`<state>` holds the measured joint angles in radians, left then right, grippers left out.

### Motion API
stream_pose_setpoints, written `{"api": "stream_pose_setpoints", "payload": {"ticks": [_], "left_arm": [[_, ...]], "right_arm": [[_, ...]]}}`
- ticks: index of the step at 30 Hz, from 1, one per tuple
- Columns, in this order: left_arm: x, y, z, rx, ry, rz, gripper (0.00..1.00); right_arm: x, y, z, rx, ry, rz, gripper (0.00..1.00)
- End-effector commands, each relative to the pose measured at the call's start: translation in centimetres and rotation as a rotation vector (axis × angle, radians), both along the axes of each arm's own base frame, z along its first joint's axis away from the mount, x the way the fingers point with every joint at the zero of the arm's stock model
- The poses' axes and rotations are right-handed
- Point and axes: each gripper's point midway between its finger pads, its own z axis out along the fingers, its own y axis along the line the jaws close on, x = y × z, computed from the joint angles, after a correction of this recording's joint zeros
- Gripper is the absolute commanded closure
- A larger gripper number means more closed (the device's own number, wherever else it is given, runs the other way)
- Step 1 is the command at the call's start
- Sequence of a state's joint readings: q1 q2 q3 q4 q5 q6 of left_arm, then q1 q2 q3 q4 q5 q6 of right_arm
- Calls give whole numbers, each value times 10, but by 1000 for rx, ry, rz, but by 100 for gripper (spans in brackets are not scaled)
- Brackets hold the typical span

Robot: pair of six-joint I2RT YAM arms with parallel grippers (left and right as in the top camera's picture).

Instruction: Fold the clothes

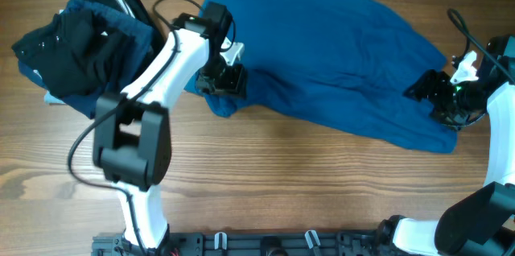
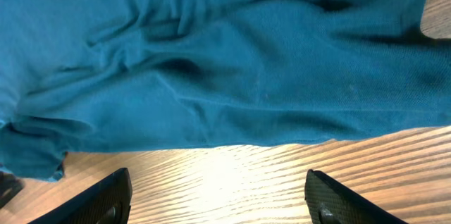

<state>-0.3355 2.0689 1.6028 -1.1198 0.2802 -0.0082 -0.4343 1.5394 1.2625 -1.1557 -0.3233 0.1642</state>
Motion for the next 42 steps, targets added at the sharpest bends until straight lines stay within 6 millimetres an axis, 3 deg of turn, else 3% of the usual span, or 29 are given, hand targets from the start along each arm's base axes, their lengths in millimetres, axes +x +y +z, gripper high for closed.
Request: {"api": "stream_pose_setpoints", "payload": {"ticks": [1,5,10,14,17,24,27,29,33,36,41,42], "left_arm": [[-1,-8,-15,-18,27,-7,53],[-3,-8,-16,-15,39,-1,96],[-18,-2,19,-8,65,18,96],[-45,3,56,-11,91,14,96],[-67,4,69,4,141,-3,96],[-113,-18,78,19,266,-95,96],[-129,-20,81,60,302,-127,96],[-133,-12,80,120,313,-106,96],[-137,-5,83,154,322,-102,96],[-136,-5,83,153,319,-101,96],[-135,-5,83,150,314,-100,96],[-136,-5,83,152,318,-100,96]], "right_arm": [[1,-2,-7,-1,17,-13,21],[0,-5,-8,-23,25,-13,21],[1,-13,-9,-55,24,-29,21],[-7,-40,-15,-106,61,-120,20],[-16,-58,-26,-80,106,-200,19],[-52,-92,-68,-40,297,-335,15],[-58,-97,-79,-13,331,-366,16],[-60,-95,-86,-13,339,-375,17],[-75,-83,-110,7,371,-377,37],[-86,-72,-127,28,395,-395,42],[-69,-73,-134,51,313,-433,43],[-66,-76,-136,41,294,-434,49]]}}
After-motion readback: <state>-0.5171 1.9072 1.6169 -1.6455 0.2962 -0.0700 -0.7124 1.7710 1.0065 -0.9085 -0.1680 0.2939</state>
